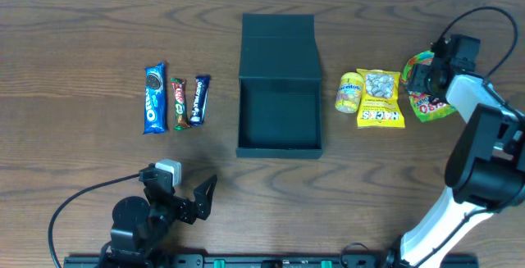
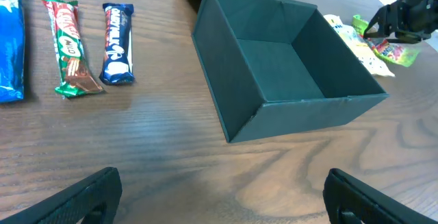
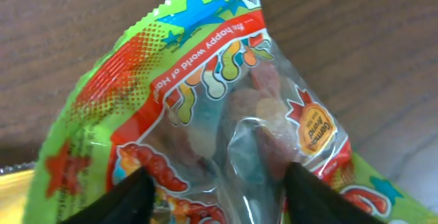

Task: Pack container
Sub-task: 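Lift the Haribo bag with the right gripper, then carry the Haribo bag into the black box and release it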

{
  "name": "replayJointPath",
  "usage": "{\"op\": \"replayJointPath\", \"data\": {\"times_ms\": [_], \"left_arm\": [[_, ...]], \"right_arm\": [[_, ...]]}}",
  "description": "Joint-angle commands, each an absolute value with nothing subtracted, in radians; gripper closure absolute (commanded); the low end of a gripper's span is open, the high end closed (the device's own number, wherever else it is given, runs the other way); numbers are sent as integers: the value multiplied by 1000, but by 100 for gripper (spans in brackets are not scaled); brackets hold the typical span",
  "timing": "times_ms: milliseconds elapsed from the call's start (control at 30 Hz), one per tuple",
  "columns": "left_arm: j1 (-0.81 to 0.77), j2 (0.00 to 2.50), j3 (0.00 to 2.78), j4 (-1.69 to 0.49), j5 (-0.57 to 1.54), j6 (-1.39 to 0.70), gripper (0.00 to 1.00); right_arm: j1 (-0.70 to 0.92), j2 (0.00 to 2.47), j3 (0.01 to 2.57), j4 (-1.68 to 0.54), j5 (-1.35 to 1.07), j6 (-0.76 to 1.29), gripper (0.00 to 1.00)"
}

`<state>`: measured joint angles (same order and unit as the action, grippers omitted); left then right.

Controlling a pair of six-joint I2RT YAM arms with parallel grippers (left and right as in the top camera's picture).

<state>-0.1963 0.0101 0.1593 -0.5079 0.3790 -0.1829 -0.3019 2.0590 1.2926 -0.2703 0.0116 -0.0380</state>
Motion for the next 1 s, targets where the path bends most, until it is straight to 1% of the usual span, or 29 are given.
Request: {"op": "replayJointPath", "data": {"times_ms": [0, 133, 267, 467, 667, 800, 967], "left_arm": [[-190, 4, 142, -507, 390, -180, 5], [-190, 4, 142, -507, 390, -180, 5], [-190, 4, 142, -507, 390, -180, 5], [-190, 4, 142, -507, 390, -180, 5], [-190, 4, 142, -507, 390, -180, 5], [-190, 4, 142, -507, 390, -180, 5], [-190, 4, 142, -507, 390, -180, 5]], "right_arm": [[-307, 2117, 1282, -290, 11, -39, 56], [-306, 2117, 1282, -309, 11, -38, 74], [-307, 2105, 1282, -358, 11, -18, 99], [-303, 1983, 1283, -421, 9, 49, 99], [-259, 1718, 1283, -503, -41, 47, 99], [-178, 1530, 1283, -559, -119, 1, 98], [7, 1357, 1283, -618, -166, -16, 98]]}}
